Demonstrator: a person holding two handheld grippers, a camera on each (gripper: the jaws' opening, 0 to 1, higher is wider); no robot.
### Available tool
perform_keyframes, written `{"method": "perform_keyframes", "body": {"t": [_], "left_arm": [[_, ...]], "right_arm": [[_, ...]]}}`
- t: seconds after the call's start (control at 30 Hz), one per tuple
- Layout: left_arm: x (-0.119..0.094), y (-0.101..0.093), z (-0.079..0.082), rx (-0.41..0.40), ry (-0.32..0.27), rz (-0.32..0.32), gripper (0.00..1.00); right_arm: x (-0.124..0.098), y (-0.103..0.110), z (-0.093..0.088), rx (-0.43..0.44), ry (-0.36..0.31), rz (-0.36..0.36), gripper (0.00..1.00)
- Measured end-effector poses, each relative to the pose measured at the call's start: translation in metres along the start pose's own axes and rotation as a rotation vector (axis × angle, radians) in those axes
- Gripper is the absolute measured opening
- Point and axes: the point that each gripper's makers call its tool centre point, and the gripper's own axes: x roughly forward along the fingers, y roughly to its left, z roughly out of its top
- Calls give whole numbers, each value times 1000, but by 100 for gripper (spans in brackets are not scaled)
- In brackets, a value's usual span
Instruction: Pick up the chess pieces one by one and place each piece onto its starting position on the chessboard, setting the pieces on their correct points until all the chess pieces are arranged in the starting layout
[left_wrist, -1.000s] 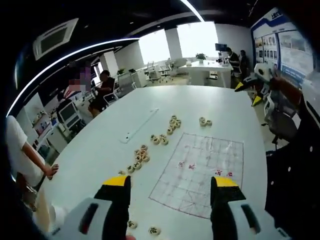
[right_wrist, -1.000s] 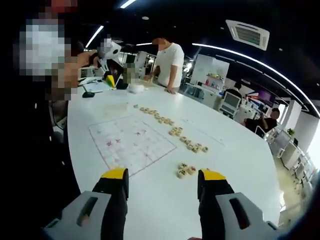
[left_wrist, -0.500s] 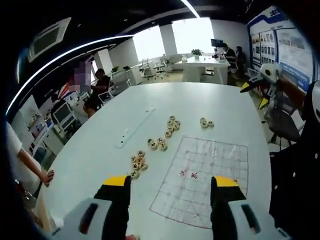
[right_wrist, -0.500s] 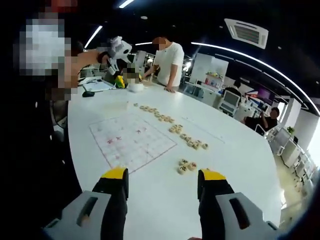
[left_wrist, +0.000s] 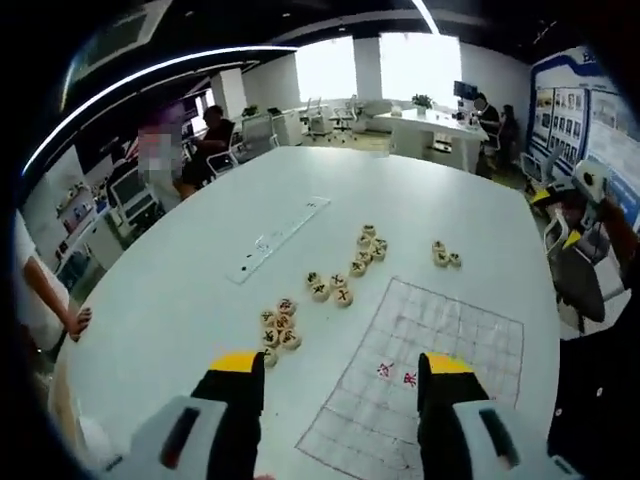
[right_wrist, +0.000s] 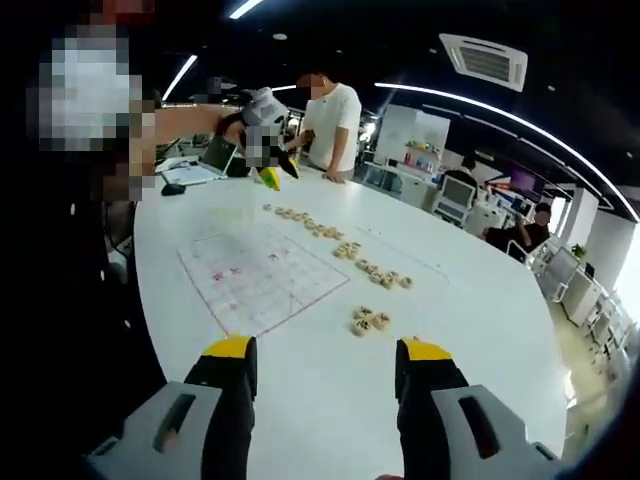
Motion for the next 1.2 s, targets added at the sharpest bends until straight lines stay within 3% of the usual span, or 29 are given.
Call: {"method": "perform_keyframes", "body": {"t": [0.4, 0.7, 1.2], "left_arm": [[52, 17, 8, -29, 57, 4, 61], [89, 31, 0, -54, 104, 27, 57], [122, 46, -15, -115, 147, 48, 47]], "right_arm": [[-11, -6, -13, 32, 13, -29, 56], [-16, -7, -20, 48, 22, -45, 56], [-27, -5, -29, 80, 50, -78, 56]]}}
